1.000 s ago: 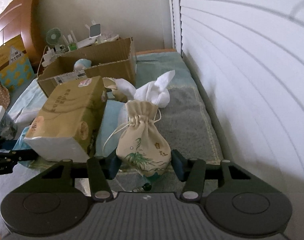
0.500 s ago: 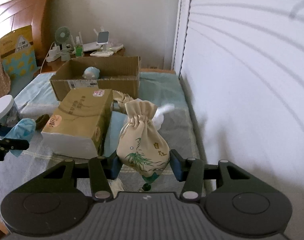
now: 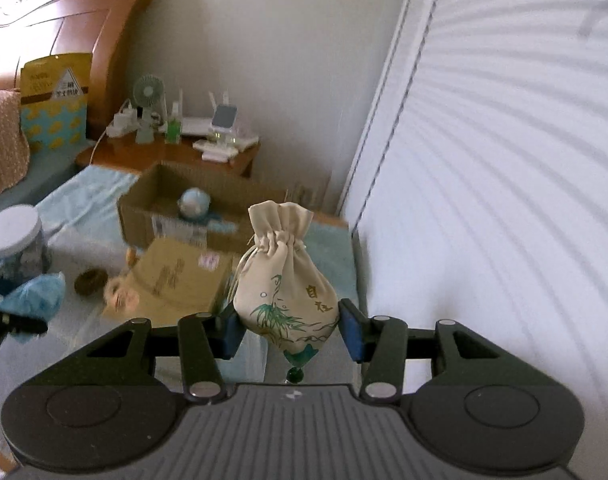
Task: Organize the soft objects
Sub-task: 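Drop the pouch into the box with the right gripper while the left gripper holds the mask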
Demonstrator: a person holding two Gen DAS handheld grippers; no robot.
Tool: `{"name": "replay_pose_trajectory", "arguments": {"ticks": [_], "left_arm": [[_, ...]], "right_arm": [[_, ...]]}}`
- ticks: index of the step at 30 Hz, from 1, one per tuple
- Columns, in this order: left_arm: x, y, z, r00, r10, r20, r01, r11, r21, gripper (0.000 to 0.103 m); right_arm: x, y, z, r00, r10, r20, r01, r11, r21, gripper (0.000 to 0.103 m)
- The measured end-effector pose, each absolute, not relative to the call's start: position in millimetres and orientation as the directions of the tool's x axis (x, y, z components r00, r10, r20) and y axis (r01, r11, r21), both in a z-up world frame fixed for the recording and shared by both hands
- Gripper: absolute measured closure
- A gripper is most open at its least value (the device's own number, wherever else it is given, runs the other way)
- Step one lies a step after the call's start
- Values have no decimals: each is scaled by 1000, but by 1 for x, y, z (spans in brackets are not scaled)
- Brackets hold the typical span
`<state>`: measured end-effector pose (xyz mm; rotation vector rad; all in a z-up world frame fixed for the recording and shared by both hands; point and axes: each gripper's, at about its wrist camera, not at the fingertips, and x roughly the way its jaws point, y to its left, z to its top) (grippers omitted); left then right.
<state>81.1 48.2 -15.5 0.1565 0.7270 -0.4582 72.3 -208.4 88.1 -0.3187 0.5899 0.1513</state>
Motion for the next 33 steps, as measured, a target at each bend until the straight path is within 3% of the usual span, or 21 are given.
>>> {"name": "replay_pose_trajectory", "arguments": {"ticks": [12, 25, 33], "left_arm": [[82, 52, -17, 647, -379, -662, 473, 880, -42, 70], [88, 57, -18, 649, -388, -654, 436, 894, -98, 70], [102, 61, -21, 662, -347, -664, 363, 924, -121, 70]], "right_arm": [[89, -203, 120, 850, 51, -524, -250, 916, -315, 49], [186, -141, 148, 825, 278, -492, -479, 806, -348, 49], [258, -93, 116, 742, 384, -549, -629, 683, -372, 49]]}}
